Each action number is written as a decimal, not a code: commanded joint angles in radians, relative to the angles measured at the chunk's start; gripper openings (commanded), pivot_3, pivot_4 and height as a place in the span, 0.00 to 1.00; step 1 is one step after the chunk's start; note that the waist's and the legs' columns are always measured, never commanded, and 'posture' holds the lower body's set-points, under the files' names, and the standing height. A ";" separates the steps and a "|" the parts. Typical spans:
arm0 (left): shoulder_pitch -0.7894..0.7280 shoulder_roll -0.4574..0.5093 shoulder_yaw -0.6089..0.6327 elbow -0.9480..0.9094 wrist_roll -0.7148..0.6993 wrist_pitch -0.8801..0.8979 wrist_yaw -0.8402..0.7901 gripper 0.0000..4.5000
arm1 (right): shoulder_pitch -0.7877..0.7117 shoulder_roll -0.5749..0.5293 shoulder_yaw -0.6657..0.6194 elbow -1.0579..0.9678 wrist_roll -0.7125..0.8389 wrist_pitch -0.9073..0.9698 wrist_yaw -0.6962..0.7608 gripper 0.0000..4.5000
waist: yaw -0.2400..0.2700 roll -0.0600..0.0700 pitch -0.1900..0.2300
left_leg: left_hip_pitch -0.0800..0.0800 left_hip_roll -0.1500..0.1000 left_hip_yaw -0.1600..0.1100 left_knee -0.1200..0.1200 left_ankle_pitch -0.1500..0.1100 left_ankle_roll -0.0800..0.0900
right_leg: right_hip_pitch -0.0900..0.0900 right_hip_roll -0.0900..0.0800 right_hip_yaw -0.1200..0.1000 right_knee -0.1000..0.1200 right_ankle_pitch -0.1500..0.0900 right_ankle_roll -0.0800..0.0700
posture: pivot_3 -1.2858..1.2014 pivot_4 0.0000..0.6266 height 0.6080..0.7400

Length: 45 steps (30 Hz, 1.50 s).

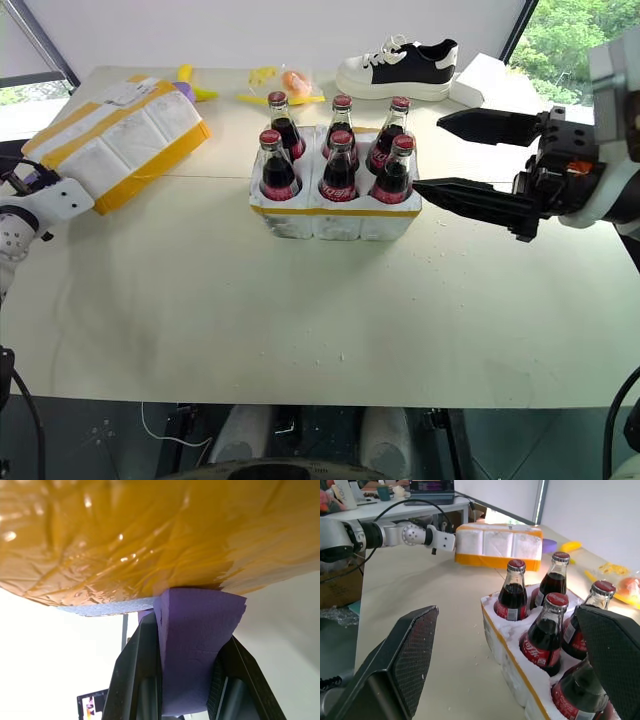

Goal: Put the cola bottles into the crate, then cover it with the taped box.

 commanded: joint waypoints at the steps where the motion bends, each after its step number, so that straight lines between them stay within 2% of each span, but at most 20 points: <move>1: -0.038 0.044 0.047 -0.068 -0.042 0.000 -0.023 0.11 | -0.004 -0.042 -0.024 0.026 -0.004 0.000 0.021 1.00 | 0.000 -0.001 0.000 | 0.000 0.000 0.000 0.000 0.000 0.000 | 0.000 0.000 0.000 0.000 0.000 0.000 | 0.52 0.24 1.00; 4: -0.065 0.051 0.088 -0.179 -0.082 0.010 -0.051 0.11 | -0.001 -0.051 -0.018 0.041 -0.048 -0.035 0.033 1.00 | 0.002 -0.002 0.001 | -0.001 0.000 0.000 0.001 0.000 0.000 | 0.000 0.000 0.000 0.000 0.000 0.000 | 0.52 0.24 1.00; 9: -0.150 -0.012 0.170 -0.371 -0.240 0.051 -0.204 0.11 | 0.007 -0.040 -0.007 0.059 -0.106 -0.075 0.047 1.00 | 0.002 -0.003 0.001 | -0.004 0.000 -0.001 0.005 0.000 -0.001 | 0.000 0.000 0.000 0.000 0.000 0.000 | 0.52 0.24 1.00; 19: -0.286 -0.137 0.105 -0.663 -0.289 0.013 -0.418 0.11 | 0.027 -0.017 -0.022 0.056 -0.107 -0.069 0.036 1.00 | 0.000 -0.003 0.001 | -0.004 -0.002 0.001 0.006 0.002 -0.003 | 0.001 0.001 0.000 0.000 0.000 0.001 | 0.52 0.24 1.00; 24: -0.325 -0.170 0.052 -0.686 -0.264 -0.076 -0.481 0.11 | 0.061 -0.008 -0.054 0.036 -0.093 -0.063 0.015 1.00 | 0.000 -0.003 0.001 | -0.003 -0.002 0.001 0.006 0.002 -0.003 | 0.001 0.001 0.000 0.000 0.000 0.001 | 0.52 0.24 1.00; 32: -0.367 -0.184 -0.031 -0.578 -0.166 -0.290 -0.477 0.11 | 0.100 0.004 -0.092 0.010 -0.074 -0.059 -0.019 1.00 | 0.000 -0.003 0.001 | -0.001 -0.002 0.000 0.006 0.002 -0.003 | 0.003 0.001 0.000 0.000 0.000 0.001 | 0.52 0.24 1.00; 37: -0.372 -0.196 -0.071 -0.557 -0.070 -0.329 -0.448 0.11 | 0.125 0.011 -0.116 -0.014 -0.055 -0.058 -0.041 1.00 | 0.002 -0.003 0.001 | -0.001 -0.002 0.000 0.007 0.002 -0.003 | 0.004 0.001 0.000 0.000 0.000 0.001 | 0.52 0.24 1.00; 41: -0.321 -0.189 -0.081 -0.614 -0.017 -0.313 -0.444 0.11 | 0.143 0.017 -0.128 -0.024 -0.048 -0.062 -0.054 1.00 | 0.001 -0.003 0.001 | -0.001 -0.002 0.000 0.006 0.002 -0.002 | 0.003 0.001 0.000 0.000 0.000 0.001 | 0.52 0.24 1.00; 45: -0.255 -0.190 -0.065 -0.689 0.003 -0.281 -0.438 0.54 | 0.152 0.019 -0.132 -0.029 -0.044 -0.064 -0.061 1.00 | 0.000 -0.003 0.001 | 0.000 -0.002 0.000 0.006 0.002 -0.002 | 0.004 0.001 0.000 0.000 0.000 0.001 | 0.52 0.24 1.00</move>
